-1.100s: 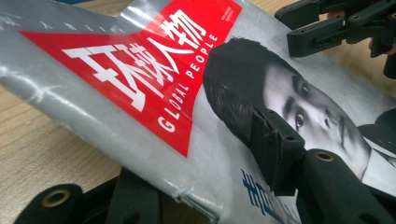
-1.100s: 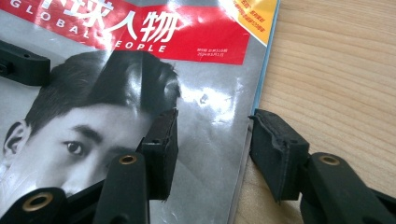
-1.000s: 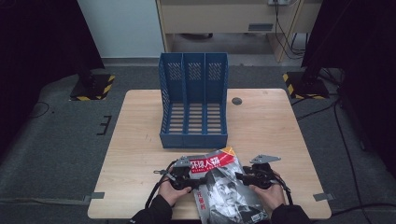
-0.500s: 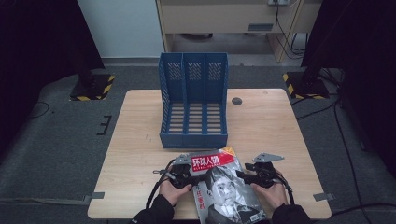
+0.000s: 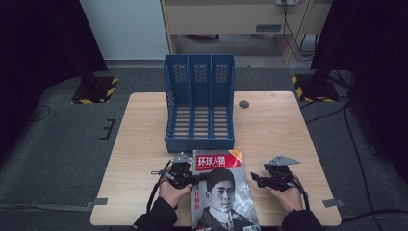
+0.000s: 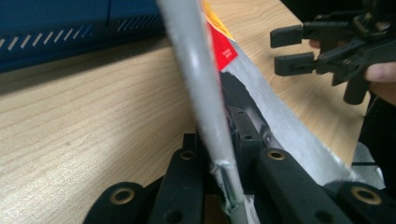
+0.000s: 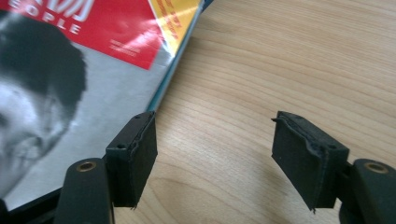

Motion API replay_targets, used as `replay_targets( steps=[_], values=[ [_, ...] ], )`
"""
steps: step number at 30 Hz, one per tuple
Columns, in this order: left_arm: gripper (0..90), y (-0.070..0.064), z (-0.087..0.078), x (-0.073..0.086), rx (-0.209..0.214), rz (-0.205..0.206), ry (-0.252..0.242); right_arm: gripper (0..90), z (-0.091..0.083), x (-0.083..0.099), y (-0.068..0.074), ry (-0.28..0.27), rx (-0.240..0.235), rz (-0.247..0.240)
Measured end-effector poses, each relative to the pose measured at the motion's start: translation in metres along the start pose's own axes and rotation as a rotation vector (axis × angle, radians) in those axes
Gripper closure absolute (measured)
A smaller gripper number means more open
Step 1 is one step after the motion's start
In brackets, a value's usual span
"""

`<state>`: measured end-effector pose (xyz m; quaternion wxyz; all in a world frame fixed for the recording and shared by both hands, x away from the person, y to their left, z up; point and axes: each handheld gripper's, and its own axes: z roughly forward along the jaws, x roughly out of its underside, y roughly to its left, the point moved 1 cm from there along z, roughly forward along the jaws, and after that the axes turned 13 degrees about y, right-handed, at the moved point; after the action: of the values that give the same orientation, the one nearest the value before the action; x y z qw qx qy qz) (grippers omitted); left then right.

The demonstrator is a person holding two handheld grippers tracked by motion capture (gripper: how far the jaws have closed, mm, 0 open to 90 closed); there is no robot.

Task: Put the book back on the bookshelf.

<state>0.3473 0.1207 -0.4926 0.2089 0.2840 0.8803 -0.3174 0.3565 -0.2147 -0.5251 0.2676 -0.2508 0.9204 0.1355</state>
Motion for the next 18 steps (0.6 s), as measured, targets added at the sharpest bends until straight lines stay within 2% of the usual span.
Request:
replay_targets(
  steps=[7, 10, 18],
  values=[
    [86.1, -0.003, -0.010, -0.006, 0.014, 0.011, -0.008, 26.4, 0.001, 0.002, -0.005, 0.027, 0.048, 0.012],
    [86.2, -0.004, -0.013, -0.008, 0.022, 0.010, -0.009, 25.5, 0.001, 0.003, -0.007, 0.038, 0.064, 0.001],
    [86.3, -0.013, -0.024, -0.015, 0.054, 0.030, -0.037, 24.2, 0.002, 0.003, -0.008, 0.046, 0.073, -0.003]
  ],
)
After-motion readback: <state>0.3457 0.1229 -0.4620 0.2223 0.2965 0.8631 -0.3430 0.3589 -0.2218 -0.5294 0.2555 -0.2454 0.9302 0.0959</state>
